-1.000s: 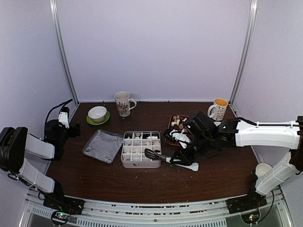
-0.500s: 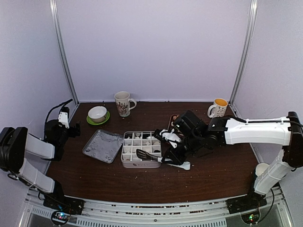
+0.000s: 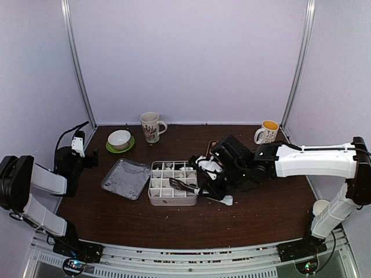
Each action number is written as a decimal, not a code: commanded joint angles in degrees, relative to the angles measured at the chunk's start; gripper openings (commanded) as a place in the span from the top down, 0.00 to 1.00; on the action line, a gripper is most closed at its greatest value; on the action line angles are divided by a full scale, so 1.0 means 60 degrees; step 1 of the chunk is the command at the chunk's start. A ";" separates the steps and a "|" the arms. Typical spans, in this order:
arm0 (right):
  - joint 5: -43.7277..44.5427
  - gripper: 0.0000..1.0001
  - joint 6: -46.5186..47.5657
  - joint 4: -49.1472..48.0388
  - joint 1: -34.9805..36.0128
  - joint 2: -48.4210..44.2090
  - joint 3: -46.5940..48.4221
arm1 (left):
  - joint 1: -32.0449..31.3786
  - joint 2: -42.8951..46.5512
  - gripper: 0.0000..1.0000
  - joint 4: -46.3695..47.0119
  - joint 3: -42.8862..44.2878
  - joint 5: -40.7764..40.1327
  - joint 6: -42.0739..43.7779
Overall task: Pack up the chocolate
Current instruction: Place the fake chocolate in the empty pocket of the box, then pick up the fake chocolate from the plate.
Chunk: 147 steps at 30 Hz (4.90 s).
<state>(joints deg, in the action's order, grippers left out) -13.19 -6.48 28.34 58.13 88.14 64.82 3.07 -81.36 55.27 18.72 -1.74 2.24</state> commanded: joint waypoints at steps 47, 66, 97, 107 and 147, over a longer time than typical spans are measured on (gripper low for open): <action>0.2678 0.67 -0.0879 0.0989 -0.2671 0.0074 0.0137 | 0.0074 -0.0048 0.02 0.0267 0.0132 -0.0060 -0.0082; 0.2481 0.68 -0.0984 0.0820 -0.2668 -0.0001 0.0109 | 0.0072 -0.0048 0.02 0.0265 0.0132 -0.0062 -0.0088; 0.2974 0.60 -0.0956 0.1194 -0.3236 0.1847 0.2258 | 0.0067 -0.0046 0.02 0.0265 0.0132 -0.0062 -0.0081; 0.2753 0.64 -0.1789 0.1314 -0.3396 0.2548 0.2774 | 0.0073 -0.0041 0.02 0.0263 0.0132 -0.0062 -0.0081; 0.2038 0.67 -0.2694 0.1697 -0.3547 0.3037 0.2949 | 0.0065 -0.0048 0.02 0.0267 0.0132 -0.0061 -0.0081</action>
<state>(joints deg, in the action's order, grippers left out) 1.04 -21.71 39.27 37.19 106.43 82.19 3.07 -81.36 55.27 18.72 -1.74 2.22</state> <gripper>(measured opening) 0.328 0.978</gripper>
